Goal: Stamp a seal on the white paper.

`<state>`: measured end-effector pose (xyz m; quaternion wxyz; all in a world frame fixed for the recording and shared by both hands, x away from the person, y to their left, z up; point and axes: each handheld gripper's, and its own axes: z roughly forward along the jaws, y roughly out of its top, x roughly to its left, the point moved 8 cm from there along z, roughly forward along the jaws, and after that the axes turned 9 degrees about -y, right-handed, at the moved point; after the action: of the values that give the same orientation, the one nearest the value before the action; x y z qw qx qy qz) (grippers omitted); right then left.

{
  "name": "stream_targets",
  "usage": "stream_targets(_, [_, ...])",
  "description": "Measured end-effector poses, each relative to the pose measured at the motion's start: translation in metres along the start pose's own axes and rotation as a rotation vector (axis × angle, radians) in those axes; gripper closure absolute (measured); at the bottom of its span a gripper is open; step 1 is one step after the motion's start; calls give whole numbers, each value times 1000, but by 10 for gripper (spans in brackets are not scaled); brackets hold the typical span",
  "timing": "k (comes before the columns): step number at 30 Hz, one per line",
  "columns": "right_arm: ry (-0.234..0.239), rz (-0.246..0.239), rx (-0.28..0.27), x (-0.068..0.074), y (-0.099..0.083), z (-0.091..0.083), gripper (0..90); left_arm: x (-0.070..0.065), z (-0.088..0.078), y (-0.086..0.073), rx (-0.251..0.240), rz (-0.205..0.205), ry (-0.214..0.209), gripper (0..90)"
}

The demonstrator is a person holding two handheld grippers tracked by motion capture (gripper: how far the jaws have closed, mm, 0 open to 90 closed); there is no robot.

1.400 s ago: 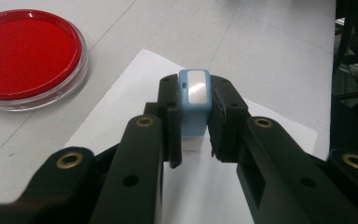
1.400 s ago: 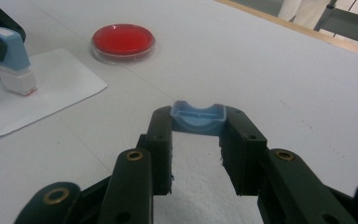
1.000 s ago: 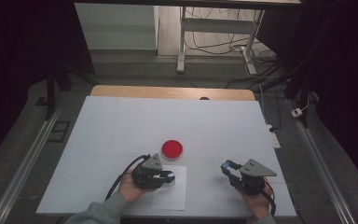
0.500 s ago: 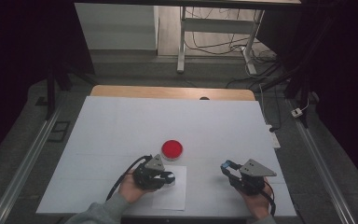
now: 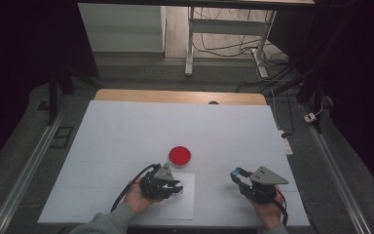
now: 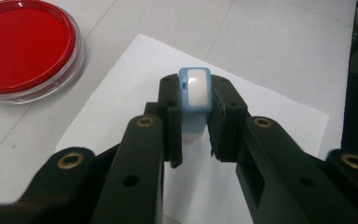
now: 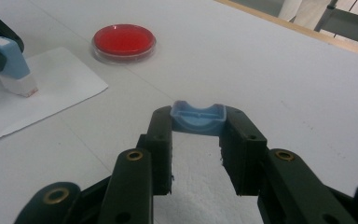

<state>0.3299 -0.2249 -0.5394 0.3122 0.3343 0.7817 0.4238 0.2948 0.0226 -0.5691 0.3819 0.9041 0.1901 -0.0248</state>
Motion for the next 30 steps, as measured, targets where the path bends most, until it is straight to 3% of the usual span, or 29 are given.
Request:
stream_targets(16, [4,0,-5,1,1,0,650,-2,1,-1,6,19,28,767])
stream_targets(30, [0,3,-7,1,1,-1,650,-2,1,-2,-11,16,23,768])
